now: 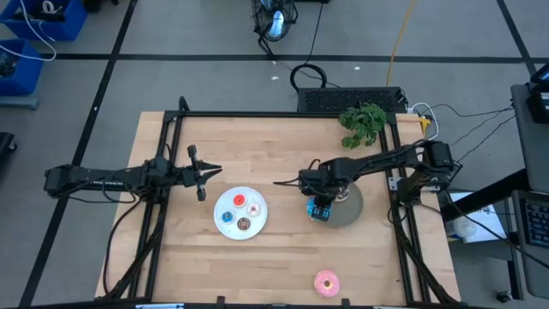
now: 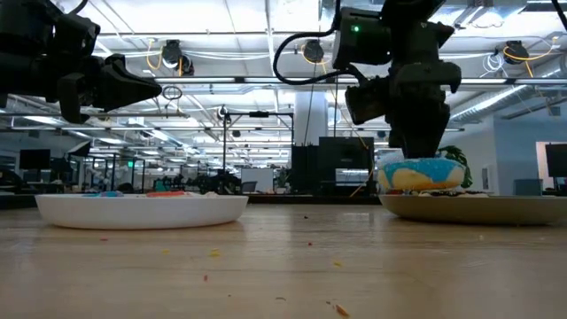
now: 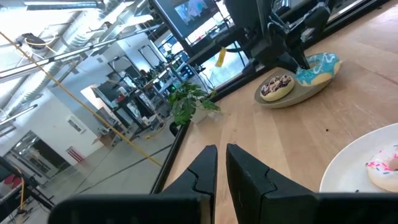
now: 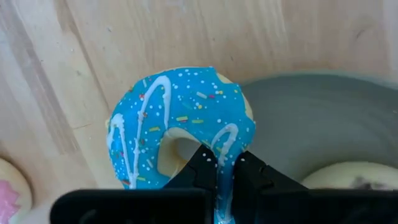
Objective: Pick & Place donuts
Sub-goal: Put the large blue donut on the gray plate
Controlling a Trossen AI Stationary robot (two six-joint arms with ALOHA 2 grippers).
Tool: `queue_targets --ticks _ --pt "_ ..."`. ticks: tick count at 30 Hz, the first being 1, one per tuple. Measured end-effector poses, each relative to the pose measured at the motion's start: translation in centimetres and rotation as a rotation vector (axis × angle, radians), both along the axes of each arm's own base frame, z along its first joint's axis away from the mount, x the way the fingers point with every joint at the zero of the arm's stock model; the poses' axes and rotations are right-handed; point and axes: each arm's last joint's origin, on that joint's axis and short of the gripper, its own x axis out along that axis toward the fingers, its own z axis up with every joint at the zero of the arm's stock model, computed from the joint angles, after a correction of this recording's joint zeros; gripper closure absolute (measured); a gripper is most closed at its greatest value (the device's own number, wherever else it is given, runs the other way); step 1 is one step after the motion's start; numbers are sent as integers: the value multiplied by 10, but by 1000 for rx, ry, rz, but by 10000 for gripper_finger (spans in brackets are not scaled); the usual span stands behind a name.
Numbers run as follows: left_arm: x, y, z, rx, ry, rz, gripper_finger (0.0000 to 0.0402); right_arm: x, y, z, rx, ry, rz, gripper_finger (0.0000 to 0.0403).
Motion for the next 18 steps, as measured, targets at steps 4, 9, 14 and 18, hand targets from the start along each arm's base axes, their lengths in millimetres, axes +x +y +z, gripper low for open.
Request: queue_targets --ticks 4,9,14,18 --pt "0 0 0 0 0 0 360 -2 -2 -7 29 -14 2 390" --pt "0 0 0 0 0 0 360 -4 -9 -10 26 -7 -7 390" --pt "0 0 0 0 0 0 360 -2 -15 -9 43 -38 -1 390" --pt "0 0 0 0 0 0 360 -1 -18 -9 41 -42 -10 390"
